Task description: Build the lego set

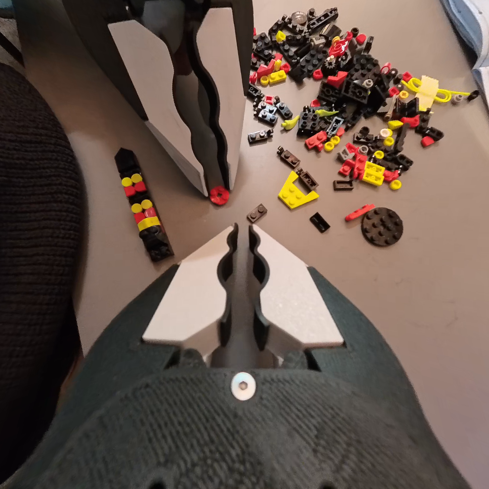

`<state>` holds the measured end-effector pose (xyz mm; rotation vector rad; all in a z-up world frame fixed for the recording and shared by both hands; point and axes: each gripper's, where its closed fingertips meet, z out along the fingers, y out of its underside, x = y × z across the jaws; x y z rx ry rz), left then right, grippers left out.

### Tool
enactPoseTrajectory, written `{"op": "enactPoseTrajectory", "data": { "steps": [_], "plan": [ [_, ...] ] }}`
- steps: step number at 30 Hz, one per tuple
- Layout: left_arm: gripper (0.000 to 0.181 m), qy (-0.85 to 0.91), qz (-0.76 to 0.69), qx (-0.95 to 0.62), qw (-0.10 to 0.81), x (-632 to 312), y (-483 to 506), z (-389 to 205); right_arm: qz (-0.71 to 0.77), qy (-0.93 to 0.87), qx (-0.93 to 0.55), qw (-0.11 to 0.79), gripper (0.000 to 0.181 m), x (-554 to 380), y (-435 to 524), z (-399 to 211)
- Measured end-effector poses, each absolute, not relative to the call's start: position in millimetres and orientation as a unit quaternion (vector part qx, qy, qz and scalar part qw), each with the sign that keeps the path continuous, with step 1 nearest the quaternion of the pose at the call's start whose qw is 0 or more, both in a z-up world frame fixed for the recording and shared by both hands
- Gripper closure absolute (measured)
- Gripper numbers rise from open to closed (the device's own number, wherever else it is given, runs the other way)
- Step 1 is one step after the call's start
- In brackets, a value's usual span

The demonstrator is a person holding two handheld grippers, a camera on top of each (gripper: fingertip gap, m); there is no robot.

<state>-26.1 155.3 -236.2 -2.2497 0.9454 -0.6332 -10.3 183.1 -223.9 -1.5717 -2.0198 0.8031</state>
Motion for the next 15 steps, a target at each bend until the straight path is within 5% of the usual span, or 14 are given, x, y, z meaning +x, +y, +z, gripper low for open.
{"op": "enactPoseTrajectory", "data": {
  "steps": [1, 15],
  "plan": [
    [0.168, 0.358, -0.239, -0.849, 0.306, -26, 155, -236, 0.292, -0.734, -0.569, 0.230, 0.171, -11, 183, -224],
    [0.168, 0.359, -0.234, -0.849, 0.311, -26, 155, -236, 0.306, -0.771, -0.529, 0.178, 0.150, -26, 183, -234]
  ]
}}
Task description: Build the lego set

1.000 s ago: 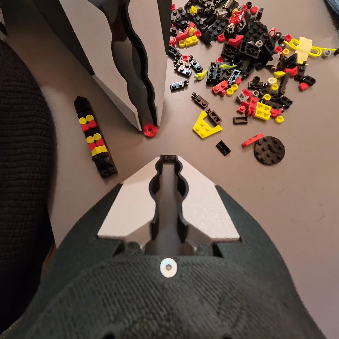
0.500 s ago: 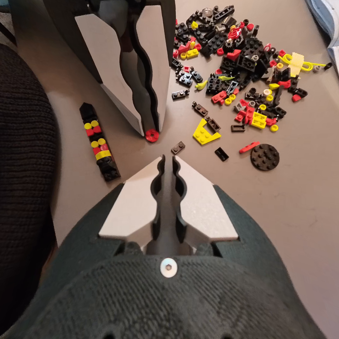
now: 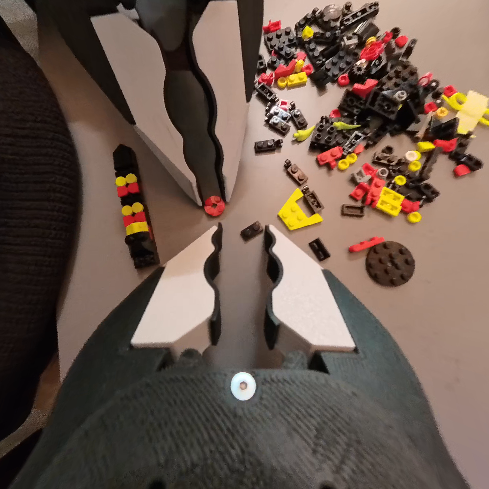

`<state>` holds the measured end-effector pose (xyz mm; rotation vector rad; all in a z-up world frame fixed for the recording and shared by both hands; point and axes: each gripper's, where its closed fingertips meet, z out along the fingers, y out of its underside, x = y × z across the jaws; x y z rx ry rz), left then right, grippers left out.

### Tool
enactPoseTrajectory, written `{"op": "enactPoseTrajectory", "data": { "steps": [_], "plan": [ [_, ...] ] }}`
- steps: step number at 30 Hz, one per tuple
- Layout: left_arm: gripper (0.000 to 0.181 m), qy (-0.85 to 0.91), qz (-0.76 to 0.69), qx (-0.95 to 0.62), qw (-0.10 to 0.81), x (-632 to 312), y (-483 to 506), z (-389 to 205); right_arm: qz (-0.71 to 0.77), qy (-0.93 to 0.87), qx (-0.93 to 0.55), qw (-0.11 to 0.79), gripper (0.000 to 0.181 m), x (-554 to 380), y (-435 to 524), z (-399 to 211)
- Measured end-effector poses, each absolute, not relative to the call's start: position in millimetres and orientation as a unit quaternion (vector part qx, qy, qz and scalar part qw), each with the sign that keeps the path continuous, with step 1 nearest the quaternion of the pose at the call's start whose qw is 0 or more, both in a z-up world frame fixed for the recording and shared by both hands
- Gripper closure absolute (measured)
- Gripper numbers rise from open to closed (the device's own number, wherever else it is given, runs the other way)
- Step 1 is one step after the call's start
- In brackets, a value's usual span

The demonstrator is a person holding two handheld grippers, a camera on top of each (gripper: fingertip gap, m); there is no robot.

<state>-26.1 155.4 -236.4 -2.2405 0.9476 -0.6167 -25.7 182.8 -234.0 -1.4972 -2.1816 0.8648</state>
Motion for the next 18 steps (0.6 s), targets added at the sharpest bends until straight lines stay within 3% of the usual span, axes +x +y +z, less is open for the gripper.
{"op": "enactPoseTrajectory", "data": {
  "steps": [5, 11, 16, 18],
  "plan": [
    [0.168, 0.359, -0.234, -0.848, 0.312, -26, 155, -236, 0.330, -0.772, -0.526, 0.135, 0.158, -13, 169, -232],
    [0.168, 0.358, -0.235, -0.848, 0.313, -26, 155, -236, 0.331, -0.763, -0.521, 0.192, 0.153, -27, 180, -222],
    [0.168, 0.359, -0.234, -0.847, 0.313, -26, 155, -236, 0.314, -0.773, -0.521, 0.178, 0.145, -27, 176, -233],
    [0.168, 0.359, -0.234, -0.847, 0.314, -26, 155, -236, 0.312, -0.776, -0.522, 0.169, 0.151, -24, 175, -233]
  ]
}}
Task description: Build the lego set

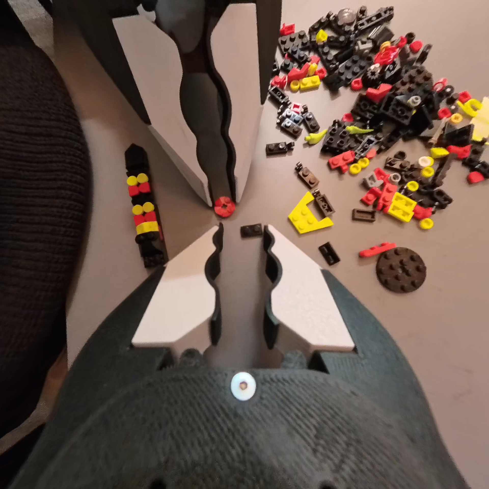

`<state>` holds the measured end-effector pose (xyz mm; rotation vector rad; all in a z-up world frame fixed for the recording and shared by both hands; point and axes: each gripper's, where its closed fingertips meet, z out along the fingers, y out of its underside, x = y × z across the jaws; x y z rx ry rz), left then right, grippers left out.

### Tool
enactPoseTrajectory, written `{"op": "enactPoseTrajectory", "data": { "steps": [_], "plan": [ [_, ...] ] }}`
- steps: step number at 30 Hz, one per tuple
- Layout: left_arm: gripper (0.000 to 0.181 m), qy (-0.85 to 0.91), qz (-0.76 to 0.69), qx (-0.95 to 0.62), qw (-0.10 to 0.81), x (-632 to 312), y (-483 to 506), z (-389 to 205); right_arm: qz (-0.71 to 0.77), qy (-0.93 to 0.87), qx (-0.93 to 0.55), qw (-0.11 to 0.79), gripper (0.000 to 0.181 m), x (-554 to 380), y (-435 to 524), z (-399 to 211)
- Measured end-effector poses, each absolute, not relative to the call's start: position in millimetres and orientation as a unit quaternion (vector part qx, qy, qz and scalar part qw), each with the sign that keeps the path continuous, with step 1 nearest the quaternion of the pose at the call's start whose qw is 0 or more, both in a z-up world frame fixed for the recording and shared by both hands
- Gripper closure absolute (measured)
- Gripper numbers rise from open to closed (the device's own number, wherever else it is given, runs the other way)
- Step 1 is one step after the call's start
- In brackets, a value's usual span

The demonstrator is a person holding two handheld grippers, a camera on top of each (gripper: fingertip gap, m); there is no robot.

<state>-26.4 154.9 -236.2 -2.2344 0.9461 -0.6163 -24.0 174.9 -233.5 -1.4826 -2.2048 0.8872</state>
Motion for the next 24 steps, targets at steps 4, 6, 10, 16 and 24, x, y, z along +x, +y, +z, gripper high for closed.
{"op": "enactPoseTrajectory", "data": {
  "steps": [4, 6, 10, 16, 24],
  "plan": [
    [0.168, 0.359, -0.234, -0.848, 0.314, -26.5, 154.8, -236.2, 0.322, -0.771, -0.527, 0.158, 0.156, -19.4, 174.7, -232.7],
    [0.168, 0.359, -0.233, -0.847, 0.314, -26.4, 154.8, -236.2, 0.320, -0.768, -0.528, 0.169, 0.156, -20.7, 178.0, -230.4],
    [0.168, 0.359, -0.233, -0.847, 0.314, -26.4, 154.8, -236.2, 0.319, -0.764, -0.529, 0.185, 0.156, -25.2, 179.6, -225.8],
    [0.168, 0.359, -0.233, -0.847, 0.315, -26.5, 154.7, -236.3, 0.302, -0.762, -0.538, 0.197, 0.154, -27.6, 180.3, -226.4],
    [0.168, 0.361, -0.232, -0.846, 0.316, -26.5, 154.7, -236.2, 0.278, -0.765, -0.548, 0.193, 0.163, -25.3, 180.6, -234.7]
  ]
}}
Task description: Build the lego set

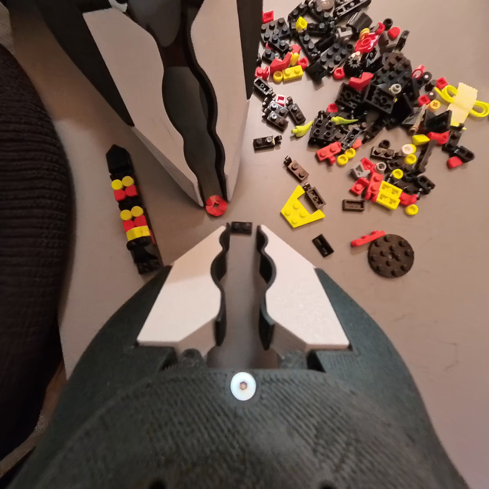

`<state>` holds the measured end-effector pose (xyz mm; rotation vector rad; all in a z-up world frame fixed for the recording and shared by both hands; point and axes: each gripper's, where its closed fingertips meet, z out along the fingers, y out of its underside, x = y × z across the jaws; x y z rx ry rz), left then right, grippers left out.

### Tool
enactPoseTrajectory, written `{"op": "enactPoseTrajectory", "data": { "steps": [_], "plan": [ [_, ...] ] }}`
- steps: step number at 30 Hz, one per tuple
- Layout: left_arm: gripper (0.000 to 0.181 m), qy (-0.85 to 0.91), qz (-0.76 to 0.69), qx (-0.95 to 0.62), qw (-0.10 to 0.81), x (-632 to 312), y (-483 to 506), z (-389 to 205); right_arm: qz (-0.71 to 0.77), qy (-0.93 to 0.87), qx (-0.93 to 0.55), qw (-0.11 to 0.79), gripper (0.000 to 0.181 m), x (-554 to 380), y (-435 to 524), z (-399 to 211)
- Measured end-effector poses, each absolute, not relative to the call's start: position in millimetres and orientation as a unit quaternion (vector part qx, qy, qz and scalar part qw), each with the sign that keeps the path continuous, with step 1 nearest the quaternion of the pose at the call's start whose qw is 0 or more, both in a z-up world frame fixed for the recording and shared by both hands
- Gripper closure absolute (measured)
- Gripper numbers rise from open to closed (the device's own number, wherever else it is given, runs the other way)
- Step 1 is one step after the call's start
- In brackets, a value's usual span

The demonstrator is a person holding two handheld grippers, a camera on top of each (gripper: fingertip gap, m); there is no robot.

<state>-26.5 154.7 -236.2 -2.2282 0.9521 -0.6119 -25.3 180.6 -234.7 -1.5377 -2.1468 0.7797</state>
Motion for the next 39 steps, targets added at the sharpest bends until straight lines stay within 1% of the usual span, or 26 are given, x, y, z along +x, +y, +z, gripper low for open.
{"op": "enactPoseTrajectory", "data": {
  "steps": [2, 7, 13, 28, 39],
  "plan": [
    [0.168, 0.361, -0.233, -0.846, 0.315, -27, 155, -236, 0.280, -0.764, -0.549, 0.189, 0.166, -25, 180, -235],
    [0.168, 0.364, -0.232, -0.846, 0.314, -27, 155, -236, 0.296, -0.768, -0.540, 0.176, 0.167, -23, 175, -234],
    [0.168, 0.366, -0.233, -0.845, 0.314, -27, 155, -236, 0.334, -0.784, -0.493, 0.175, 0.166, -25, 157, -222],
    [0.169, 0.377, -0.232, -0.842, 0.308, -25, 154, -236, 0.300, -0.825, -0.447, 0.173, 0.166, -28, 156, -230],
    [0.169, 0.378, -0.233, -0.842, 0.307, -25, 154, -236, 0.288, -0.846, -0.428, 0.135, 0.167, -27, 156, -231]
  ]
}}
